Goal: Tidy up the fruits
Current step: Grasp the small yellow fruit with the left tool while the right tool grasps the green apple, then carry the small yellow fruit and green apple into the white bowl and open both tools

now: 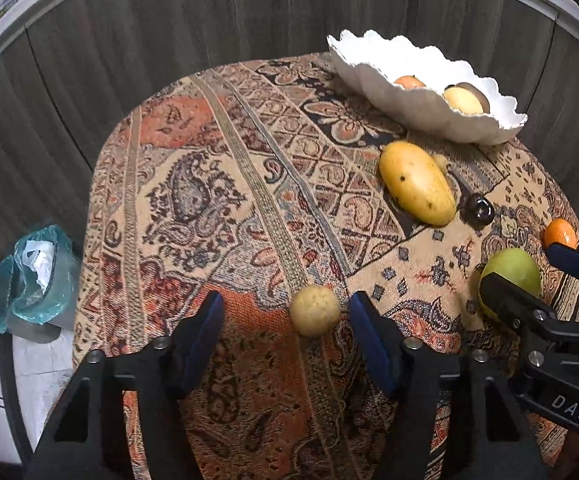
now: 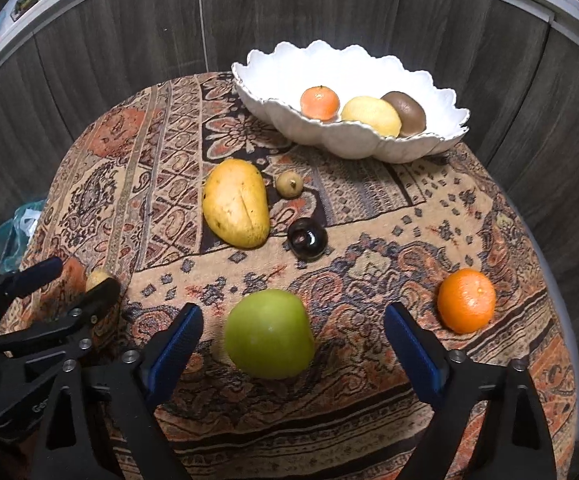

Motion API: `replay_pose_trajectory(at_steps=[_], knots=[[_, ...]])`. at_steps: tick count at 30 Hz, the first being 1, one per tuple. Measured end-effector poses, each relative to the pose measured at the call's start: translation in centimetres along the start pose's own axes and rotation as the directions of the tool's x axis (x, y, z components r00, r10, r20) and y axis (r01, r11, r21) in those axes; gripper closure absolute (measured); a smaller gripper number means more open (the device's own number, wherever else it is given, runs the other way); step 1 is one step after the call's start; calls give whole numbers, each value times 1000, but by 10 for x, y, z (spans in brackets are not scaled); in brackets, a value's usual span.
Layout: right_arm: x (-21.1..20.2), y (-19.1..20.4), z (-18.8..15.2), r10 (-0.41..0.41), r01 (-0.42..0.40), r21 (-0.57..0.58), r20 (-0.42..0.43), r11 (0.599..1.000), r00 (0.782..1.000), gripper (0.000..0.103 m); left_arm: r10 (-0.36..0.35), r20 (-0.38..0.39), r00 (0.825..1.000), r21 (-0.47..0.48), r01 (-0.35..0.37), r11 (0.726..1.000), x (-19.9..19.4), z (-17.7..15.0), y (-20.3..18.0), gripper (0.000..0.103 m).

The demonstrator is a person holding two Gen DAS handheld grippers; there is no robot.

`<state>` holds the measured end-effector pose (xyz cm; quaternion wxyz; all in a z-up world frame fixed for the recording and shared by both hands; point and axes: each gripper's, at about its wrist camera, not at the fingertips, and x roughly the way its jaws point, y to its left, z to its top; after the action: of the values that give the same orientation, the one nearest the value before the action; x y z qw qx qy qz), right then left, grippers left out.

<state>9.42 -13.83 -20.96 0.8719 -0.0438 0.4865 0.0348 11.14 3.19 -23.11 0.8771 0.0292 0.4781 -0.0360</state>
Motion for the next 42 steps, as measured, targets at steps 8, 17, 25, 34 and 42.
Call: replay_pose_trajectory(at_steps=[8, 17, 25, 34, 42], knots=[[12, 0, -3, 45, -44, 10, -52, 999, 998, 43, 0, -27, 1000, 11, 0, 1000, 7, -2, -5, 60], [11, 2, -6, 71, -71, 5, -54, 997, 996, 55, -25, -29, 999, 38, 26, 999, 6, -1, -12, 77], [7, 3, -3, 73, -73, -1, -41, 997, 996, 55, -27, -24, 999, 22, 28, 999, 0, 1, -7, 78], [-8, 3, 4, 78, -78, -3, 2, 997, 997, 55, -11, 12, 1000, 6, 11, 1000, -17, 8, 0, 78], [-28, -3, 19, 71, -71, 5, 65, 997, 995, 55, -23, 48, 999, 8, 23, 1000, -35, 26, -5, 78]])
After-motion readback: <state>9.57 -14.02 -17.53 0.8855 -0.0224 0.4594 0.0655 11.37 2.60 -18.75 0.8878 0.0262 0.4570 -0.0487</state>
